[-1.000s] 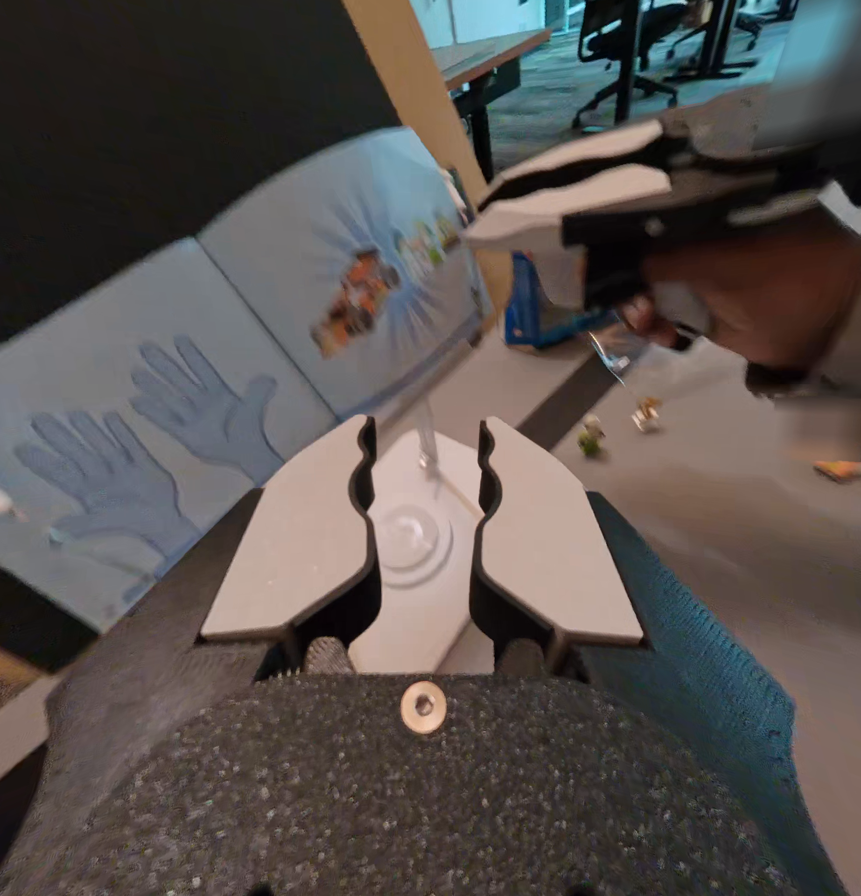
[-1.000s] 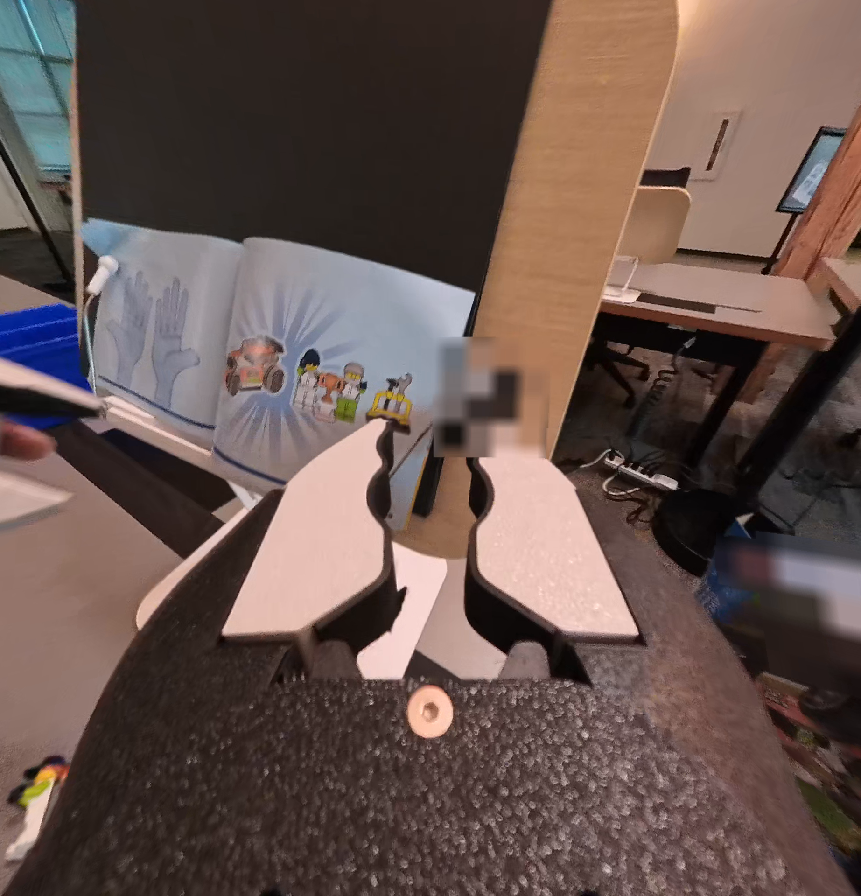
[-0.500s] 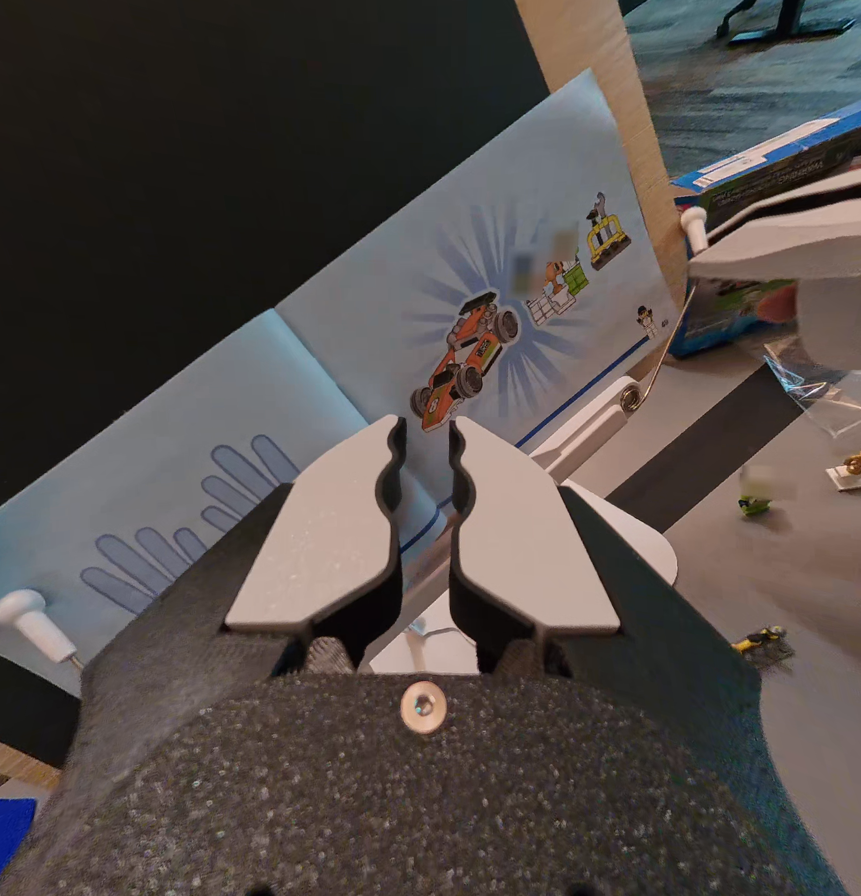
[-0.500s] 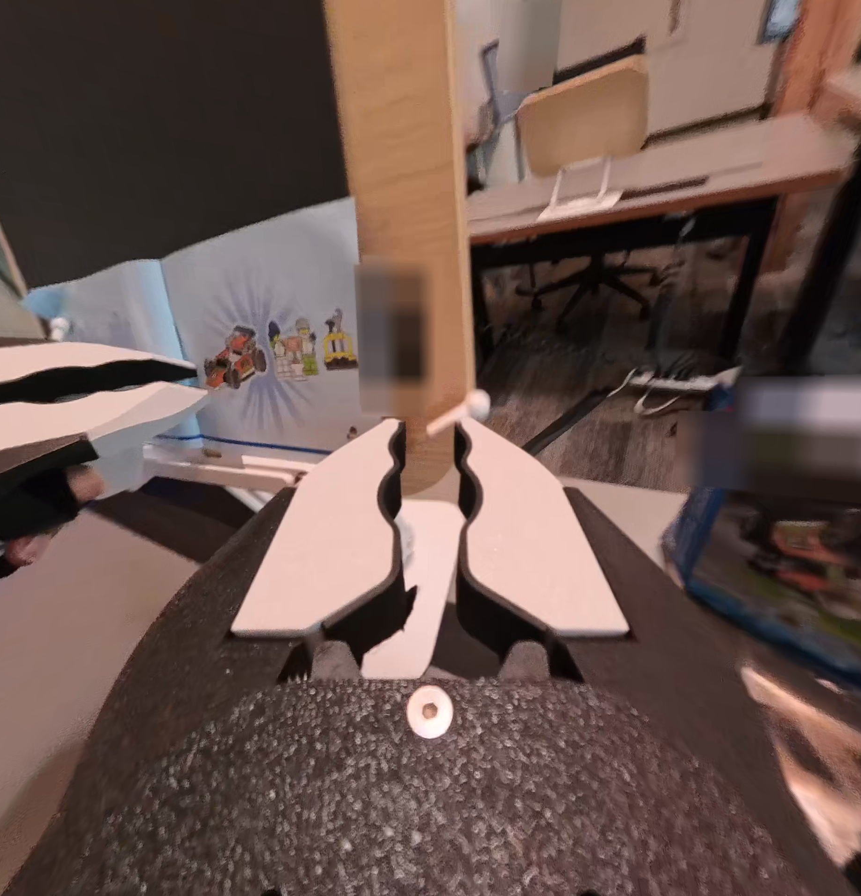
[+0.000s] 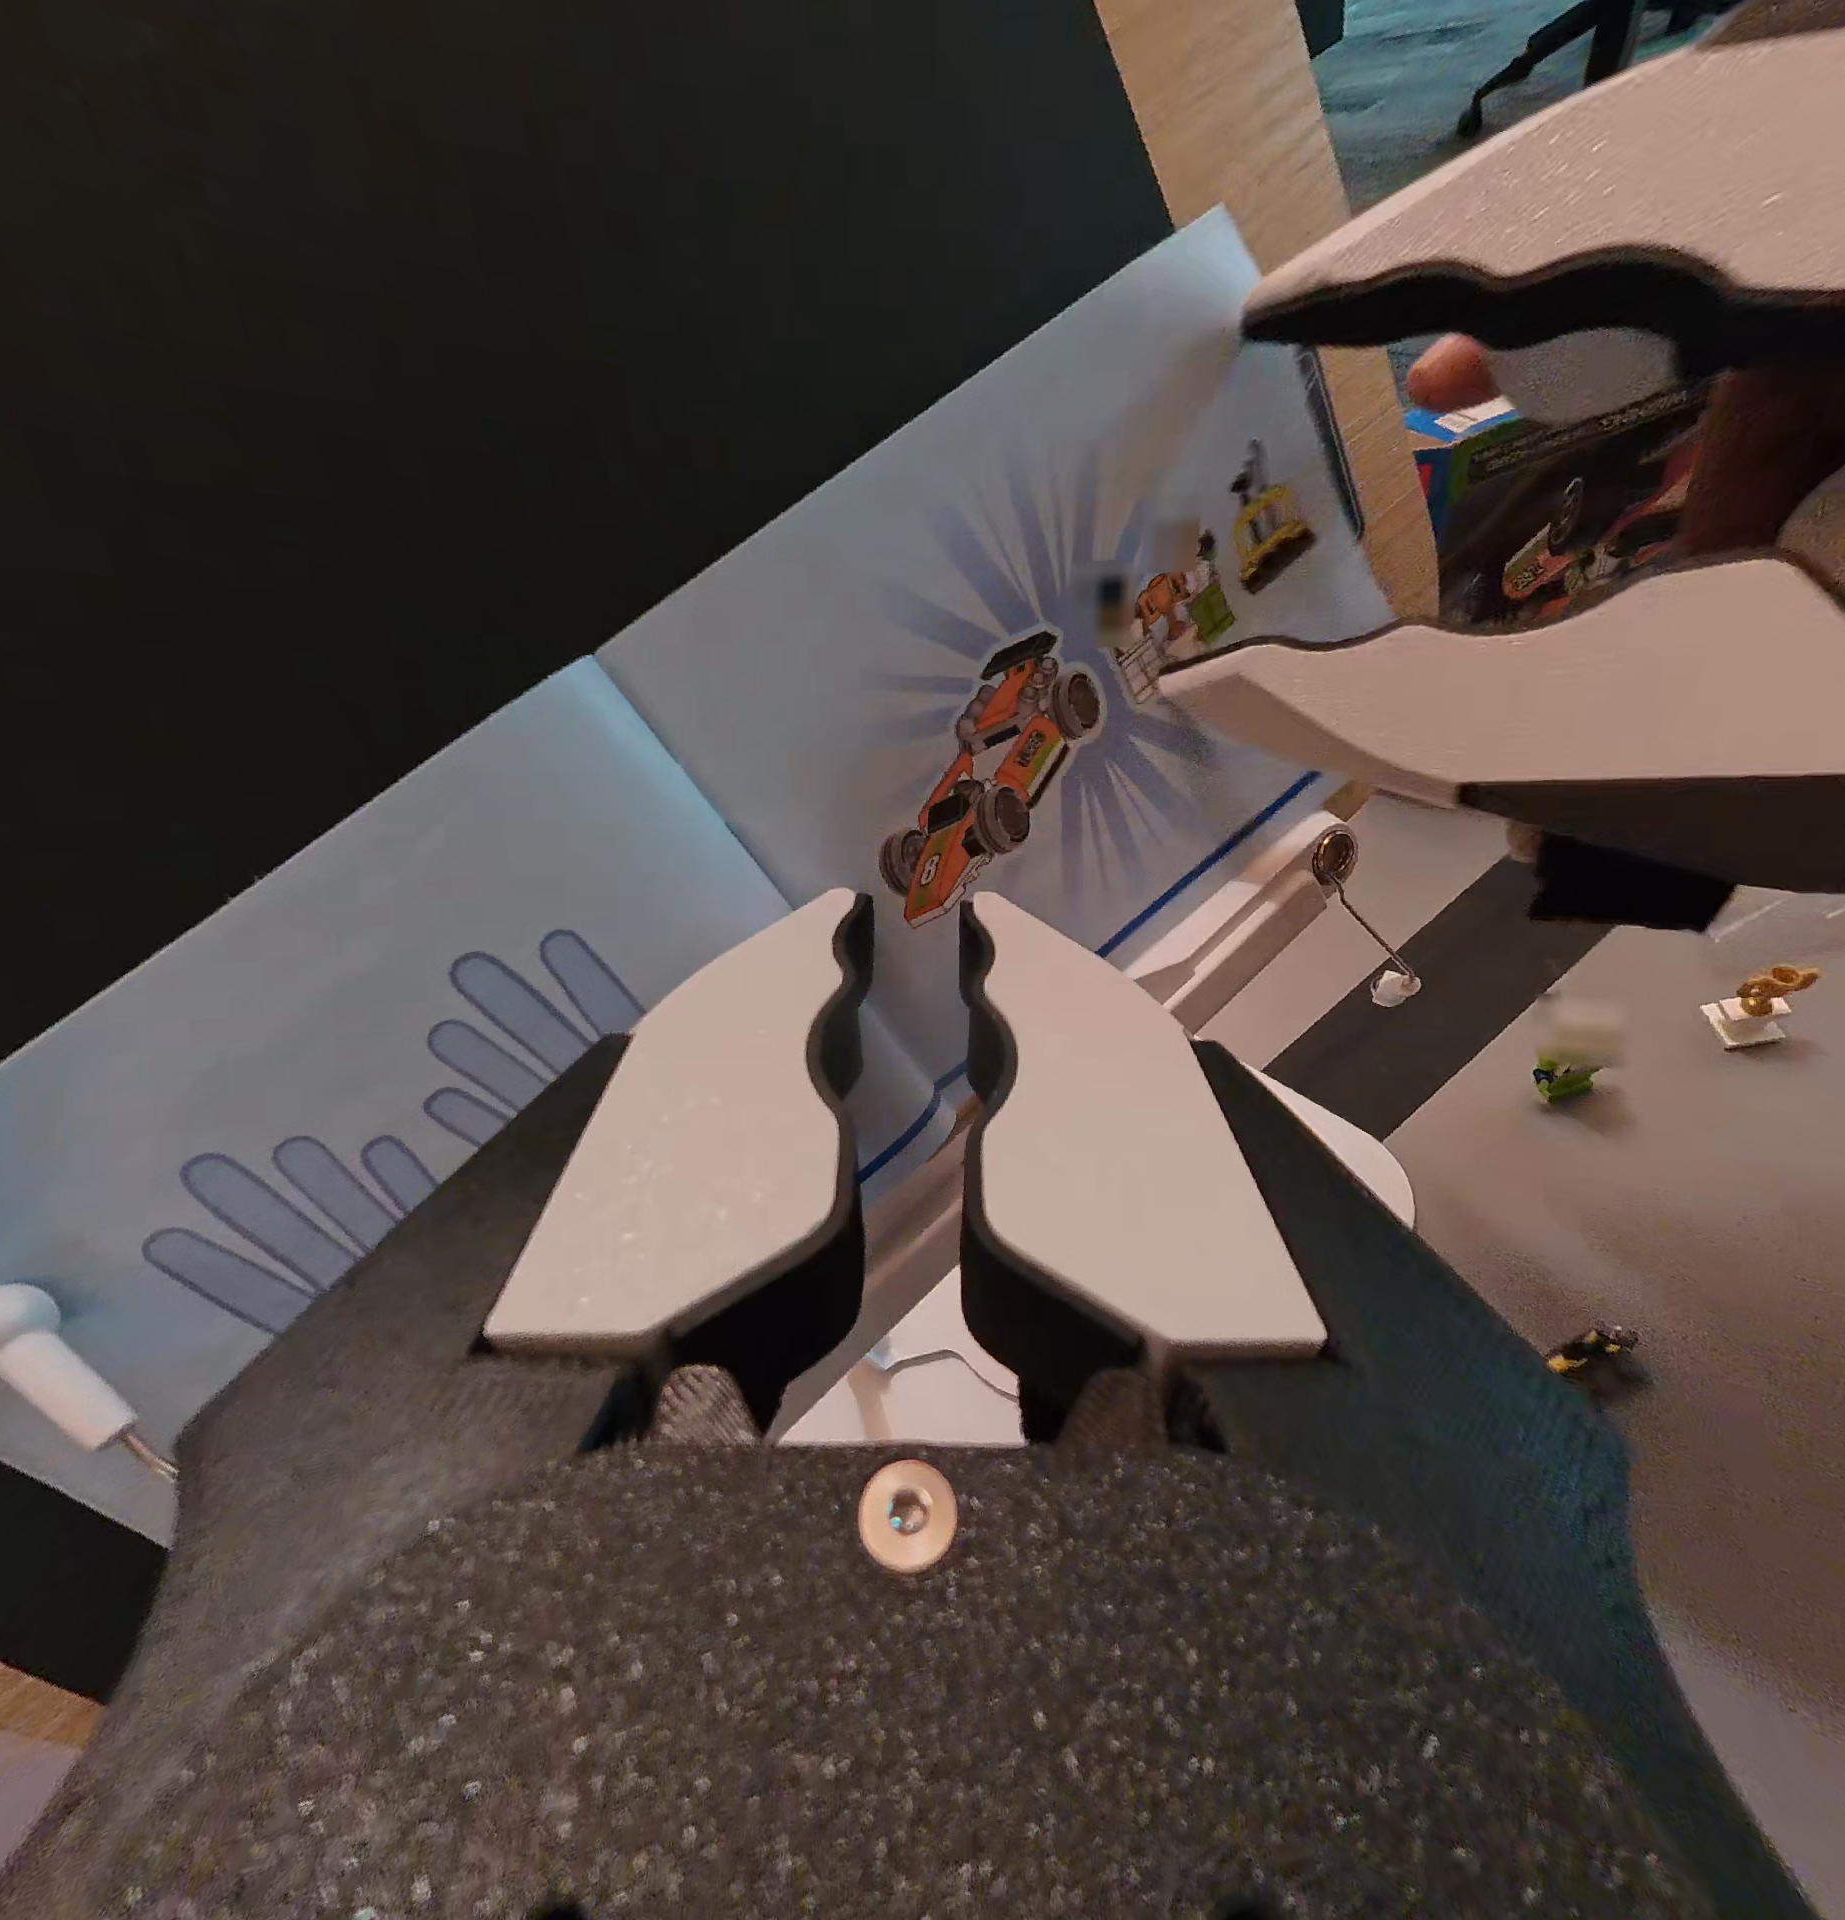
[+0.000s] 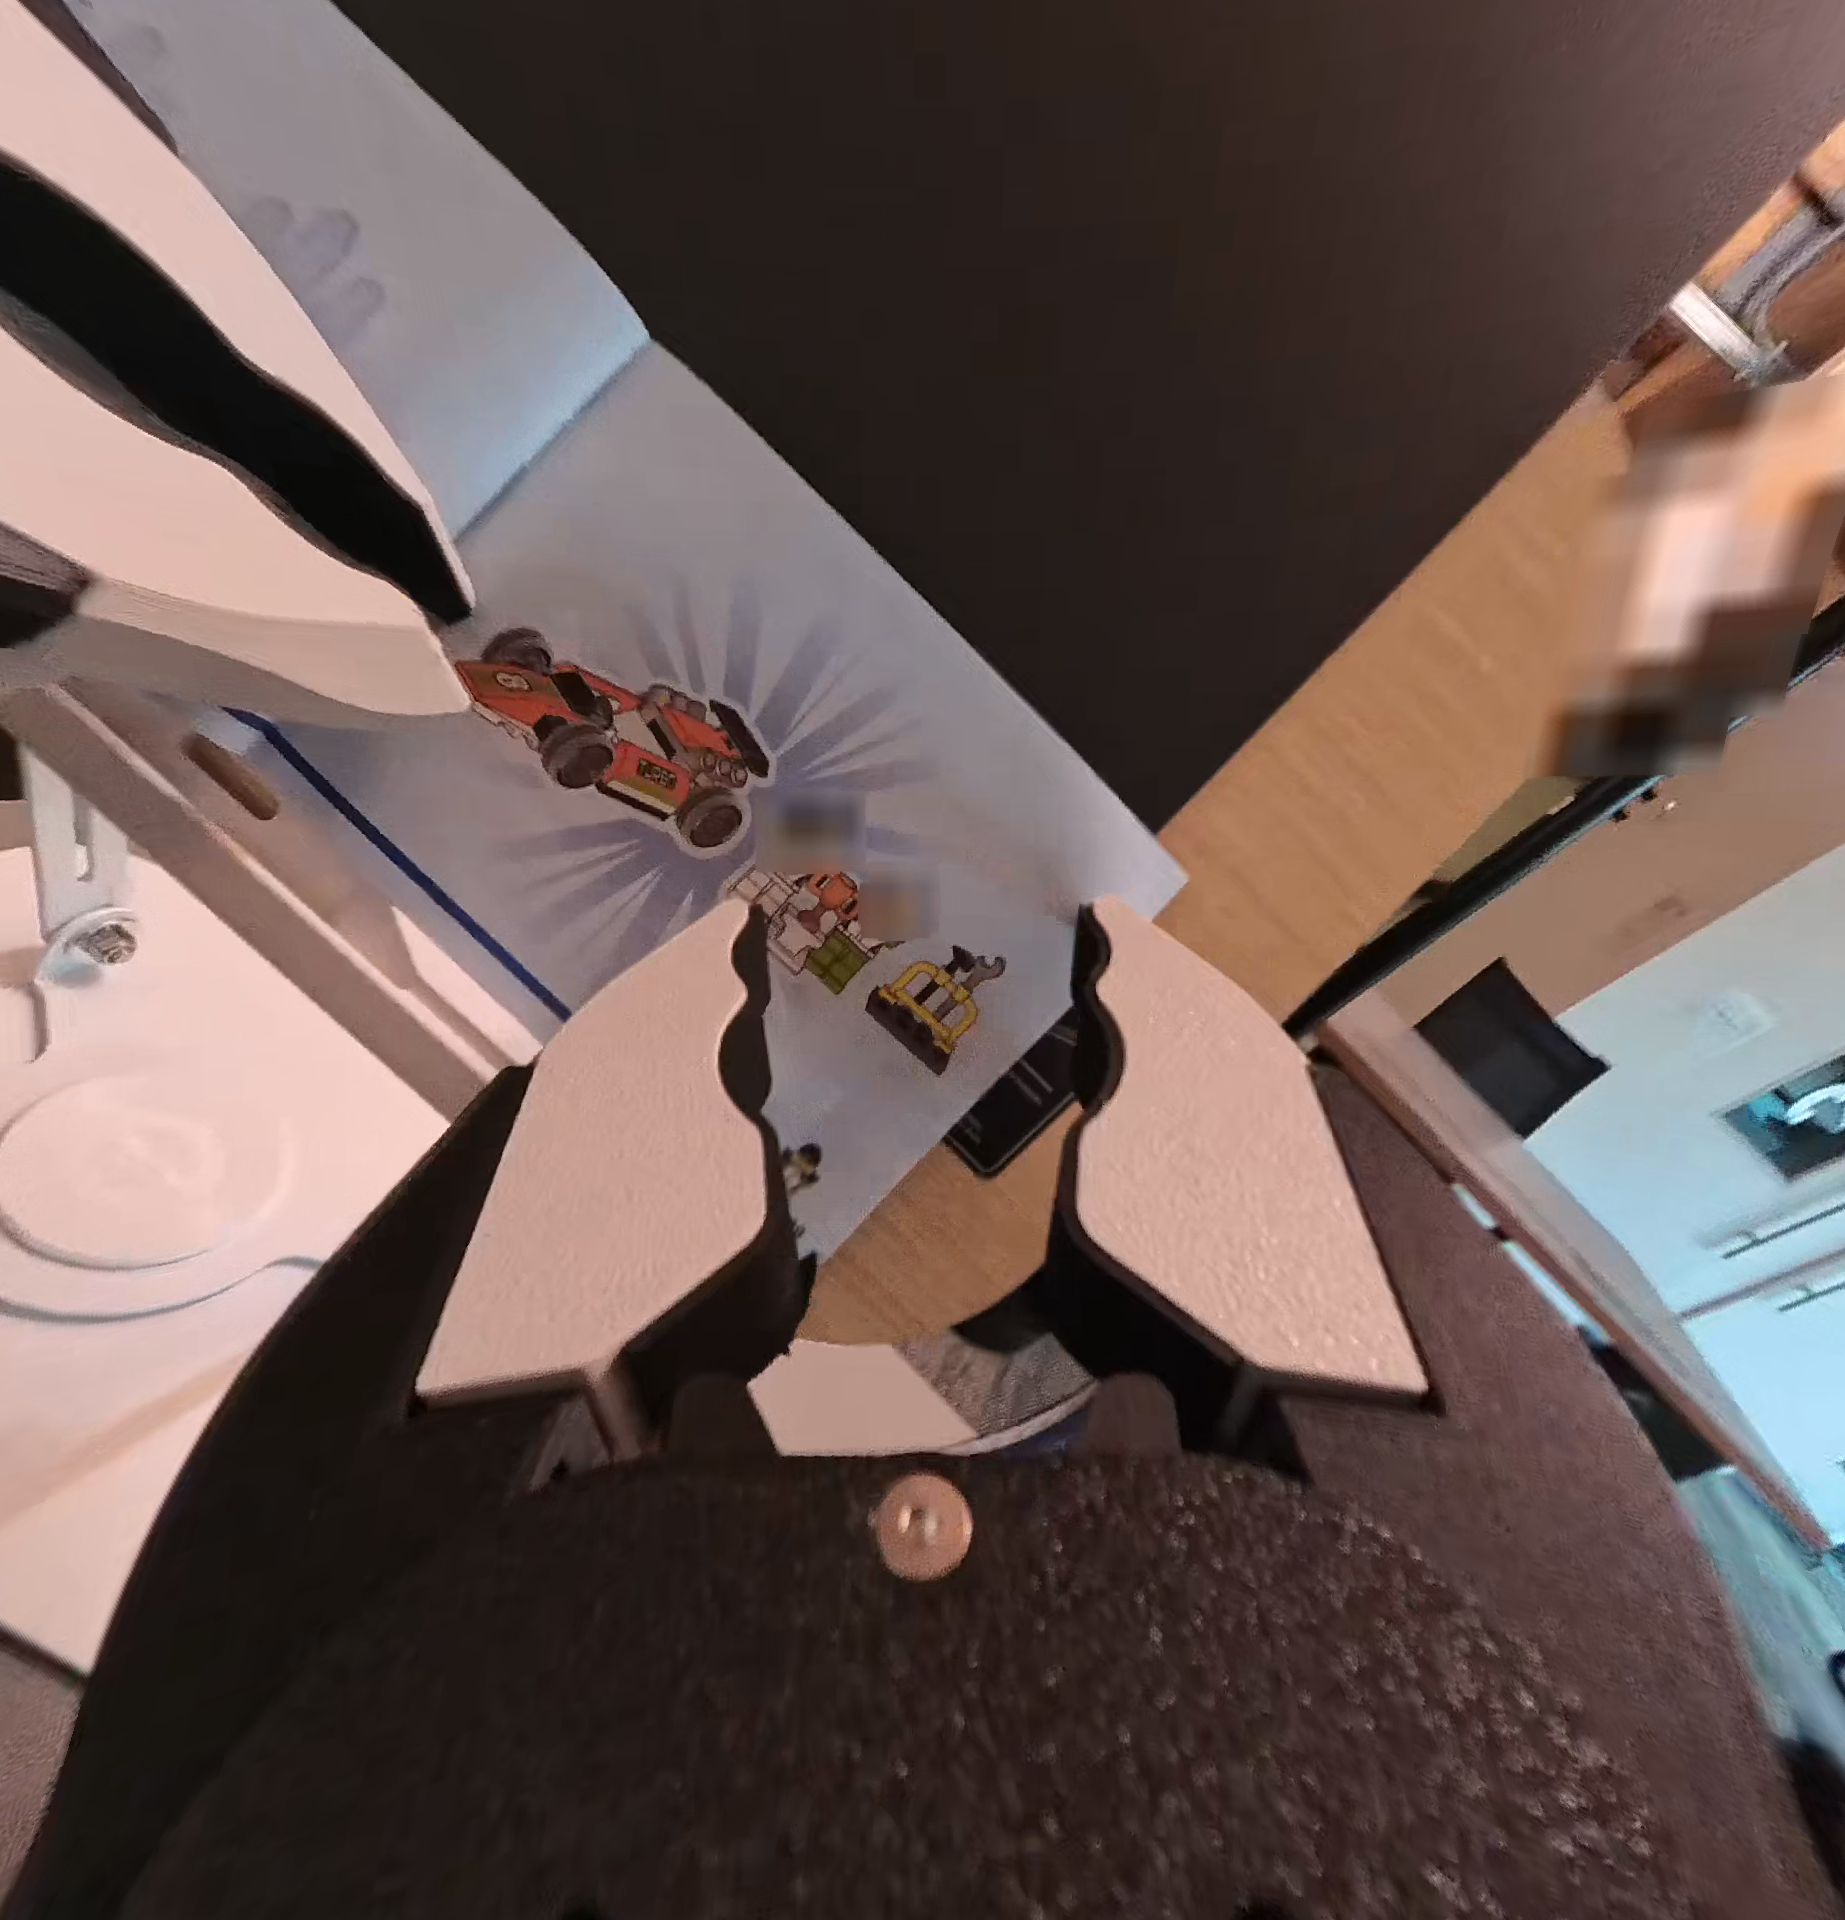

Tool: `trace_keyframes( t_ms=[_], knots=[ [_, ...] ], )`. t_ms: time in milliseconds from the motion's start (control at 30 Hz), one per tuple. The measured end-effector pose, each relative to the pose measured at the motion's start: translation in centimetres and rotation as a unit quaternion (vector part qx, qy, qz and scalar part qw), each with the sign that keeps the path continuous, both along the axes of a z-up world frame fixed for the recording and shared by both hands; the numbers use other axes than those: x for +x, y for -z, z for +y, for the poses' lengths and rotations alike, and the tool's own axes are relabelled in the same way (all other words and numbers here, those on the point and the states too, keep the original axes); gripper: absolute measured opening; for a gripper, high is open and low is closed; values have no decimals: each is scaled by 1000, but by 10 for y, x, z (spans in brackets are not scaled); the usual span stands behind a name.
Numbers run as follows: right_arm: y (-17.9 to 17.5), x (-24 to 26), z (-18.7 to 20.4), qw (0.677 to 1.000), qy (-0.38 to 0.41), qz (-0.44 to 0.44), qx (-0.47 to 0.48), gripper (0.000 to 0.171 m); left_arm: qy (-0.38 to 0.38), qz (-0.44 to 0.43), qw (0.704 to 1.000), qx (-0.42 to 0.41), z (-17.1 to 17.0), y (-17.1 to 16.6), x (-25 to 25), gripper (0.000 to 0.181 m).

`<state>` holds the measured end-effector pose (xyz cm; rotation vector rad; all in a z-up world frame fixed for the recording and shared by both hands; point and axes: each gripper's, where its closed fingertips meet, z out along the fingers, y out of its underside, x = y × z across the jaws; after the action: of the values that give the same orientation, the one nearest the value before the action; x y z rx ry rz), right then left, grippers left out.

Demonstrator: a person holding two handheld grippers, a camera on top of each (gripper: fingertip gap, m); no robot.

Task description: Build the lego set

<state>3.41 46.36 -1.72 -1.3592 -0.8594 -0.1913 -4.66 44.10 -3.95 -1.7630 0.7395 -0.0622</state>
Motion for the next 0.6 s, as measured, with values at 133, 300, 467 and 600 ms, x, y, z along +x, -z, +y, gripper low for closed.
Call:
trace_keyframes(
  t_ms=[133,300,467,600],
  knots=[
    [4,-2,4,999,-12,45,-17,52,7,-4,1000,0,0,1,0,16],
    [-1,5,6,997,7,73,-16,25,12,-15,1000,-3,-1,0,0,16],
    [2,1,4,998,6,60,-15,3,12,-25,1000,-5,-3,-2,-2,16],
    [-16,3,5,997,6,70,7,50,14,-16,1000,-4,-4,-1,-3,15]
  ],
)
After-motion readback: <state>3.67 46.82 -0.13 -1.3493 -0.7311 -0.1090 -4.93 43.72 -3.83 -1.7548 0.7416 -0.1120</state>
